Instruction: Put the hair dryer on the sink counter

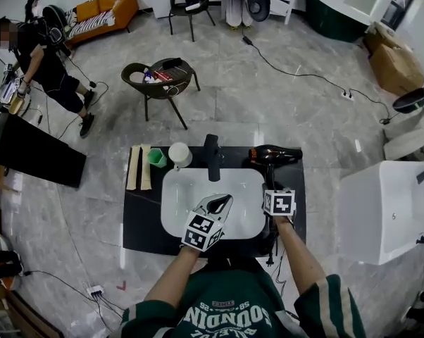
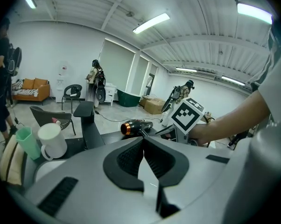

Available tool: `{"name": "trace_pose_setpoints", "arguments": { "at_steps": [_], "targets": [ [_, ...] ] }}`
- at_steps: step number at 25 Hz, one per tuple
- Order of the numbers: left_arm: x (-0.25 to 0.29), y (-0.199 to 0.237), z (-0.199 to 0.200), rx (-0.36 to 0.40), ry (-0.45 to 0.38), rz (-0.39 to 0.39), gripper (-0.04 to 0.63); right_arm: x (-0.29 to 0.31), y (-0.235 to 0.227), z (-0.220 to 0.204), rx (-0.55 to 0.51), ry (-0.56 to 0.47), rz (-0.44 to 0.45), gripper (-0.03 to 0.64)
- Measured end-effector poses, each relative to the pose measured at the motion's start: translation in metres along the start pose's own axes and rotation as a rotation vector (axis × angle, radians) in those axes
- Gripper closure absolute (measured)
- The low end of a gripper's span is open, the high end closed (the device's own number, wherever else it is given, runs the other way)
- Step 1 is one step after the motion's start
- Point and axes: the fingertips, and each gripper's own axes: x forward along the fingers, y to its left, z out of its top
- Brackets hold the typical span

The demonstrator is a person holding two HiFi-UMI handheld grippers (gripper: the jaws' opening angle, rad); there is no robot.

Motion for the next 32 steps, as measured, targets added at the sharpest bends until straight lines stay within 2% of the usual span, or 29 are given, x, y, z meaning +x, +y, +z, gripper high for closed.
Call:
{"name": "trace_pose_setpoints", "arguments": {
  "at_steps": [11,13,15,19,24,32],
  "targets": [
    [-0.024,-0.008,0.001,0.012,-0.026,0.0,0.583,-0.043,0.031,-0.005,-0.031,-0.124,0.049,0.549],
    [-0.029,-0.009,0.002,0.017,-0.032,0.0,0.583,-0.05,0.039,-0.006,-0.005,-0.136,0.072,0.565],
    [-0.034,-0.011,0.004,0.02,-0.038,0.001,0.583,-0.059,0.047,-0.008,0.011,-0.156,0.09,0.566],
    [-0.04,-0.018,0.007,0.031,-0.052,-0.003,0.583,-0.078,0.066,-0.005,-0.036,-0.225,0.108,0.571],
    [-0.05,-0.021,0.005,0.039,-0.066,0.002,0.583,-0.102,0.09,-0.001,-0.035,-0.321,0.157,0.572],
    [-0.064,-0.013,0.006,0.038,-0.085,0.026,0.583,-0.135,0.131,0.011,-0.107,-0.448,0.23,0.574]
  ]
}}
